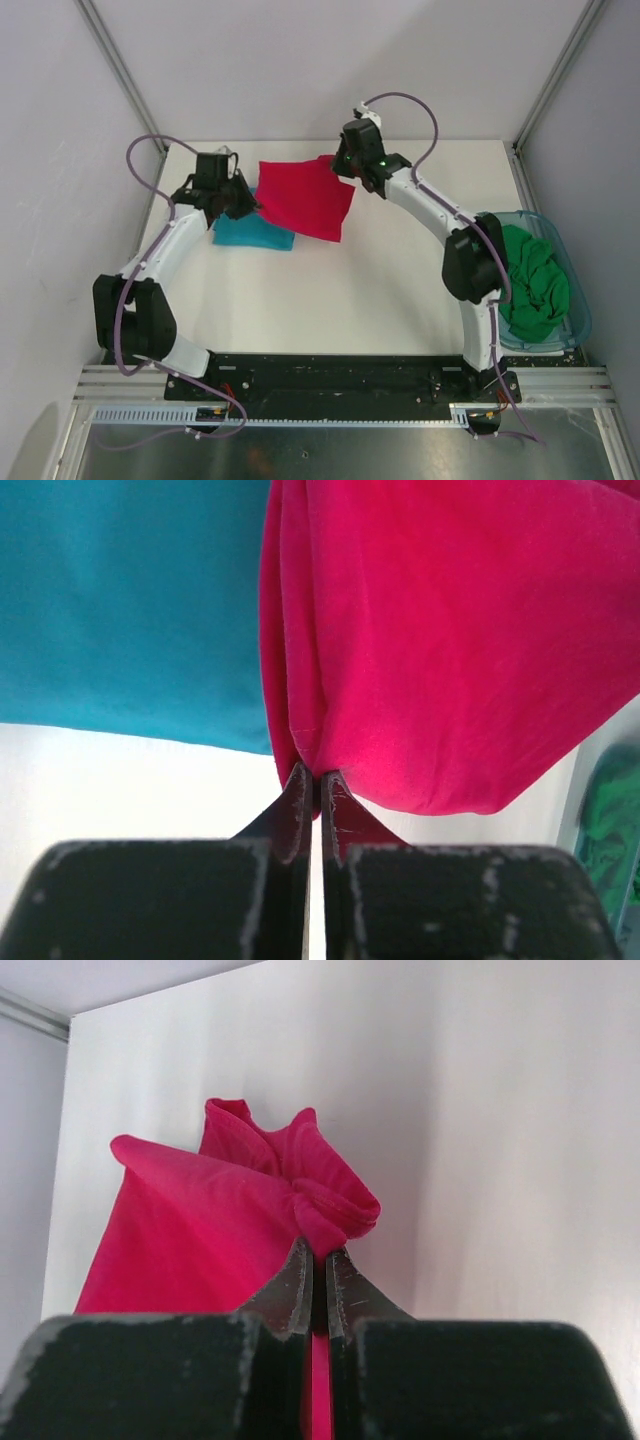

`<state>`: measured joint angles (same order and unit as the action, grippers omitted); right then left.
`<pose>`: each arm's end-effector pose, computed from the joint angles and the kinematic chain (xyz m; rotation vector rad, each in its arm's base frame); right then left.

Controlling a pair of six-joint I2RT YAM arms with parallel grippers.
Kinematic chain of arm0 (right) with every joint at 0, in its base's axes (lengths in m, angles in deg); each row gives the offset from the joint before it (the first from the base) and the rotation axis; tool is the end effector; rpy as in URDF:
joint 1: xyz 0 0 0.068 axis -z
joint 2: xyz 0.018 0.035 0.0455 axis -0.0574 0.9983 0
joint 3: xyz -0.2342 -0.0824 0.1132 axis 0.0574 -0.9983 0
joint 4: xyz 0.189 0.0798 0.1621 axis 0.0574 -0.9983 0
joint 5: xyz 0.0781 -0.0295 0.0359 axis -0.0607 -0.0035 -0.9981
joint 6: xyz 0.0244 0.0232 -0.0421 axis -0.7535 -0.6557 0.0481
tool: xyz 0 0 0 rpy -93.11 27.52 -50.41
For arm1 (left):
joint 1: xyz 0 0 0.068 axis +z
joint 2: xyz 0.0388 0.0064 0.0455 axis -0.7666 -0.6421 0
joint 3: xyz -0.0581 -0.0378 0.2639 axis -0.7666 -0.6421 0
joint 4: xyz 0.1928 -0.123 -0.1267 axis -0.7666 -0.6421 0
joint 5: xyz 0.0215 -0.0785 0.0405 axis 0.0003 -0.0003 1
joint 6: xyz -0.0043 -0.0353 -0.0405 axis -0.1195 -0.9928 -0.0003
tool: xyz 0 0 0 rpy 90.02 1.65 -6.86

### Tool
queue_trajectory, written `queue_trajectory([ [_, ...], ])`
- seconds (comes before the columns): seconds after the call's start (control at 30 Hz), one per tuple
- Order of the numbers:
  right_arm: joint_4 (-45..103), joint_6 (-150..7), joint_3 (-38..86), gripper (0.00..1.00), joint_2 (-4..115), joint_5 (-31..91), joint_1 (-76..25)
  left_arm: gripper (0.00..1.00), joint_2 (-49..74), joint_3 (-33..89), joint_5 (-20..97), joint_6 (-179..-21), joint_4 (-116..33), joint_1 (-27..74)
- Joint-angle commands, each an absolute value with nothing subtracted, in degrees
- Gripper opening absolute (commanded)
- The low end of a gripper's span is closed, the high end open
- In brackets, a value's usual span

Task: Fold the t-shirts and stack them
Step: Put the neatly folded tshirt into the corner of the board with both arms

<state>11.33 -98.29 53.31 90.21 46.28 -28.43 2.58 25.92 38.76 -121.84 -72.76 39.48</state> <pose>0.4123 0.2485 0.3122 0.1302 2.1133 0.5390 0.3236 -0.0656 0.2933 -0.4064 2.3648 -0.5357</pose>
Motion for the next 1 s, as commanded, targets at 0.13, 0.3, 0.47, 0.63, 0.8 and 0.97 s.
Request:
queue_trajectory([
  [0.13,11.33,-100.02,70.39,0.0,101.33,46.7,-31.01,0.0,0.29,28.92,37.19,-117.88,-73.15,46.27],
  [0.3,11.37,-100.27,76.27,0.0,106.85,46.2,-32.09,0.0,-1.04,28.94,36.82,-116.89,-73.27,49.53],
  [0.47,12.42,-100.87,78.79,0.0,109.84,45.98,-32.9,0.0,-2.22,29.07,36.4,-116.2,-73.33,53.58],
  [0.63,13.38,-101.21,81.17,0.0,111.83,45.83,-33.52,0.0,-2.98,29.55,36.22,-116.08,-73.32,55.81],
  [0.8,12.99,-101.65,84.56,0.0,114.05,45.92,-33.99,0.0,-3.52,29.61,36.76,-116.01,-73.27,56.99],
  [0.97,13.18,-102.71,85.62,0.0,115.26,45.74,-34.1,0.0,-3.76,29.67,36.81,-115.89,-73.33,58.29],
])
